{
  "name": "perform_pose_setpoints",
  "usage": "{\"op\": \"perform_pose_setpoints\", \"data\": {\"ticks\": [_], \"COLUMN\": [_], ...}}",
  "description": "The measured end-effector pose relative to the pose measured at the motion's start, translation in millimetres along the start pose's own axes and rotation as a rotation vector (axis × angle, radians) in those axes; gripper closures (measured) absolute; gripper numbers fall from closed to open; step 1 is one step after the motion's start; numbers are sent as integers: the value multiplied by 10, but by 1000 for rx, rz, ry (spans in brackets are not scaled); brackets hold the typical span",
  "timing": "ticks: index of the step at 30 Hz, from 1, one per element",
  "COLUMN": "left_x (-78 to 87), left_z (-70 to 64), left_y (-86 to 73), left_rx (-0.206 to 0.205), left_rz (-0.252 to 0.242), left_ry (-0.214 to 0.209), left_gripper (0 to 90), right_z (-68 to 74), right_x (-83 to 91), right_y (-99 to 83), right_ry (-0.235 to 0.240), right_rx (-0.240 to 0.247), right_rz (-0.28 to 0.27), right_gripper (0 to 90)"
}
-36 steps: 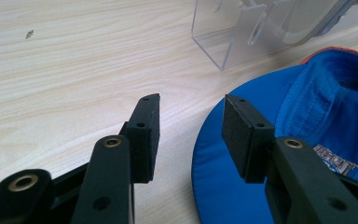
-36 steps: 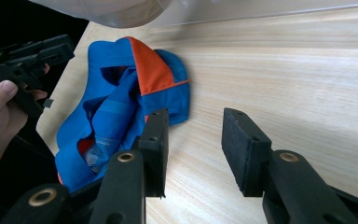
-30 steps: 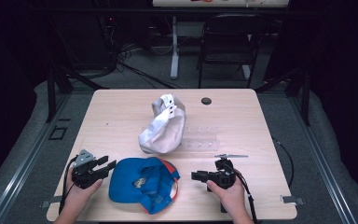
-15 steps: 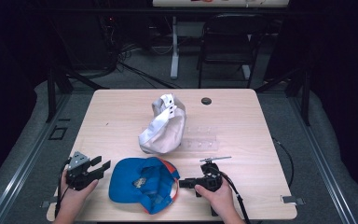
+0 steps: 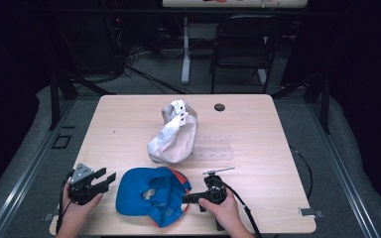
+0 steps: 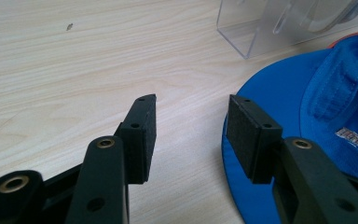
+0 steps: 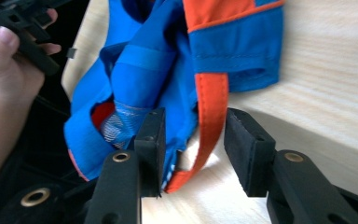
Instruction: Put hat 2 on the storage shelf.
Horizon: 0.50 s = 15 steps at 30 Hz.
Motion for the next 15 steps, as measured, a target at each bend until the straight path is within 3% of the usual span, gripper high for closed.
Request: {"op": "perform_pose_setpoints", "data": {"ticks": [1, 2, 5, 11, 12, 13, 15], "left_x": [6, 15, 20, 15, 15, 16, 17], "left_z": [3, 4, 7, 0, -1, 0, 3], "left_y": [0, 0, -1, -1, 0, 0, 0], "left_rx": [-2, -4, -2, -5, -4, -5, -5], "left_rz": [2, 7, 4, 5, 5, 5, 4], "left_ry": [1, 3, 4, 2, 1, 1, 1], "left_gripper": [534, 534, 535, 536, 536, 536, 536], "right_z": [-10, -2, -1, 36, 28, 42, 48], "right_x": [11, -13, -9, 36, 67, 62, 83], "right_y": [0, -4, -4, 12, 15, 15, 19], "right_ry": [-18, 27, 50, 88, 62, 93, 98], "right_rx": [5, -14, -20, -46, -26, -41, -42], "right_rz": [26, 20, 34, 9, 23, 11, 6], "right_gripper": [602, 607, 645, 716, 722, 734, 767]}}
Point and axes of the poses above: each handheld gripper's, and its own axes: x roughly backward along the jaws, y roughly out of its top, z roughly to its left, the point moved 3 cm from there along -x, roughly forward along the jaws, and after that the axes turned 5 degrees about -y, right-handed, at the moved point
